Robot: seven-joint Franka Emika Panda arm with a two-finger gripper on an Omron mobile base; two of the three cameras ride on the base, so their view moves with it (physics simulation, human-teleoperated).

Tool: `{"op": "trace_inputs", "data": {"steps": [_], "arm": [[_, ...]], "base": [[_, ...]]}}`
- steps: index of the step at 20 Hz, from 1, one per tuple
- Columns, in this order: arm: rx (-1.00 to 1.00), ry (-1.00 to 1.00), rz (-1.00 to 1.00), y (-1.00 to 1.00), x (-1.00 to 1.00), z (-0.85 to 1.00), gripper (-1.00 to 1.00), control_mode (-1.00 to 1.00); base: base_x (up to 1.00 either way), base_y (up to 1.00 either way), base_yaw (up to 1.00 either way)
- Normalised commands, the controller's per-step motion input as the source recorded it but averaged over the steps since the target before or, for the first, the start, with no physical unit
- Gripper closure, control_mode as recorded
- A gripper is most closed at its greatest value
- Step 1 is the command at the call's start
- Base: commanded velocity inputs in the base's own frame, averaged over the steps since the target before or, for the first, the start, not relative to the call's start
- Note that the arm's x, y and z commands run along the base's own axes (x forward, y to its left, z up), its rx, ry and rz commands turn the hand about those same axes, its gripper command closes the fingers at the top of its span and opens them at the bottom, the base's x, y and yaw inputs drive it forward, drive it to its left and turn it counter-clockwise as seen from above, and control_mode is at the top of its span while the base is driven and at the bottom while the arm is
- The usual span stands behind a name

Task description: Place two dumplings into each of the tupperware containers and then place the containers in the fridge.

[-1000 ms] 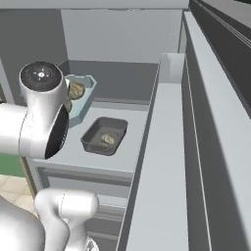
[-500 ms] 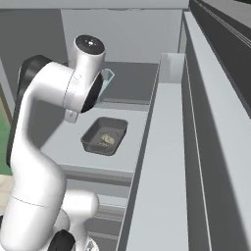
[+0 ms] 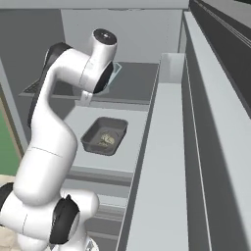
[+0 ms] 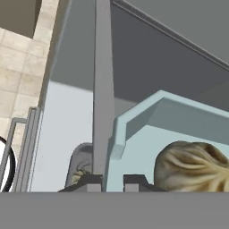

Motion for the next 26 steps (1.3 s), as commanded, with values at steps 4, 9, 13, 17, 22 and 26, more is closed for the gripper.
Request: {"op": "trace_inputs", "data": {"steps": [4,9,13,17,22,26], "arm": [[0.0,0.02,0.0,0.0,0.54,-0.23,1.0,-1.0],[0.0,0.03,0.01,0.0,0.19,-0.48,1.0,-1.0],[0.0,0.03,0.0,0.0,0.14,-0.22,1.0,-1.0],[0.0,0.01,0.0,0.0,0.32,0.0,1.0,-1.0],[0.0,0.0,0.0,0.0,0.37,-0.01,1.0,-1.0],[0.0,0.0,0.0,0.0,0.14,-0.01,-1.0,-1.0]], "base": [[0.0,0.0,0.0],[0.0,0.0,0.0],[0.0,0.0,0.0],[0.0,0.0,0.0],[0.0,0.0,0.0],[0.0,0.0,0.0]]}}
